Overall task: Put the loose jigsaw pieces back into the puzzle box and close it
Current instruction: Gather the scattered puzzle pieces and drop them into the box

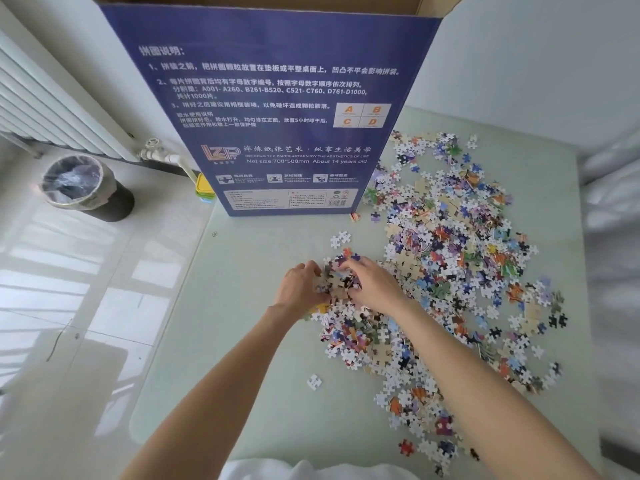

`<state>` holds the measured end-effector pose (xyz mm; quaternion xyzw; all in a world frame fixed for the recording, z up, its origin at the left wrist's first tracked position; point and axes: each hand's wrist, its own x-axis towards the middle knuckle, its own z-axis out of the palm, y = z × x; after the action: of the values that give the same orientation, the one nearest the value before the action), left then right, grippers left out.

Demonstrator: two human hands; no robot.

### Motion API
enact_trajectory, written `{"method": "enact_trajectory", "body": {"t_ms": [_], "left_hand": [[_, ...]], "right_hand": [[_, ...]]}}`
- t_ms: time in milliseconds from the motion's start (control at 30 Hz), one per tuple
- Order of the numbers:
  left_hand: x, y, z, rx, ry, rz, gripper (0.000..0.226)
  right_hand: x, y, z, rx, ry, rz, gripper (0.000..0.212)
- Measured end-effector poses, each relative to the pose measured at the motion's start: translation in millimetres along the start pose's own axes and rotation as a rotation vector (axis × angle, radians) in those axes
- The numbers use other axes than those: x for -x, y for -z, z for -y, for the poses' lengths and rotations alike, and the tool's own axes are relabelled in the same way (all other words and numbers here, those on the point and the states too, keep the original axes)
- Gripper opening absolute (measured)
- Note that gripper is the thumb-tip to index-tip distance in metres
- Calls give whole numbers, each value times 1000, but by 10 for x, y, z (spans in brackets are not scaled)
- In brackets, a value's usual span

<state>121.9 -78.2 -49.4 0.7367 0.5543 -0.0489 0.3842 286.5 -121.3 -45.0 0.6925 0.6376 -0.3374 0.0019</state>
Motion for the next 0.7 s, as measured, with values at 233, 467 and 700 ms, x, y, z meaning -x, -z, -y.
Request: {"method": "enact_trajectory", "body": {"t_ms": [233, 467, 700], "left_hand": [[31, 41, 4, -38, -24, 49, 44], [79, 63, 94, -12, -19, 84, 39], [125, 75, 160, 55, -4, 28, 29]], "right_hand": [[50, -110, 123, 147, -17, 33, 87], [60, -102, 178, 81, -32, -14, 62], [133, -127, 47, -176, -110, -190, 21]]}}
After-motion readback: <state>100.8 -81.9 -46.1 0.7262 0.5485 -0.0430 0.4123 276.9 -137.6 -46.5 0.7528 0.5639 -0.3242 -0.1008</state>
